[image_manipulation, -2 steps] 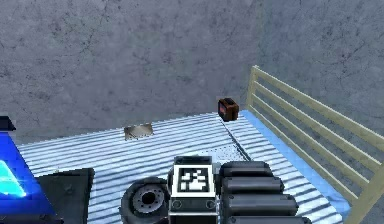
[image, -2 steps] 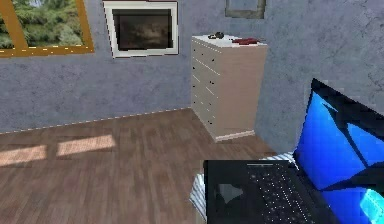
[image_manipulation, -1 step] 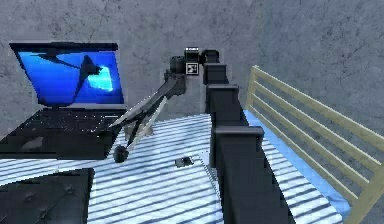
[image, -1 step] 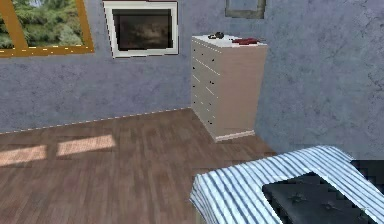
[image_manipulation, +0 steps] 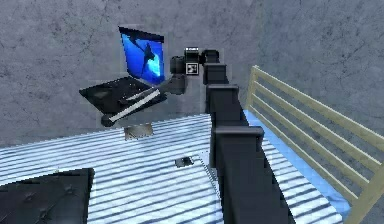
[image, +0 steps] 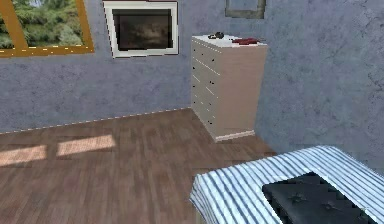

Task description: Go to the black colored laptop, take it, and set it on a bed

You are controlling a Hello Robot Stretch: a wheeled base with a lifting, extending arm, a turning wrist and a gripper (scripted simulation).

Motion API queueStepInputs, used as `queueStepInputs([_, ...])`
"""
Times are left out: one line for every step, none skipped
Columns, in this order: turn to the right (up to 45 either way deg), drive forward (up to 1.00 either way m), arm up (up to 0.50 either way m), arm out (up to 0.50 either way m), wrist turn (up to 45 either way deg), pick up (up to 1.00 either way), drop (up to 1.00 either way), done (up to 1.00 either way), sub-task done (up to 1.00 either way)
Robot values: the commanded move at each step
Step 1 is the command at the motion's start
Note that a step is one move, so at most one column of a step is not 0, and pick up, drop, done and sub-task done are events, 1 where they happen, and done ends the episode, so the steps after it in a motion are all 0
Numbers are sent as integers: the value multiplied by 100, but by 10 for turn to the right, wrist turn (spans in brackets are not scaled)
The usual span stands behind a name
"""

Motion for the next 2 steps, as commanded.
queueStepInputs([0, 0, 0, 0, 450, 0, 0, 0, 0])
queueStepInputs([0, 0, 0, 0, 60, 0, 0, 0, 0])
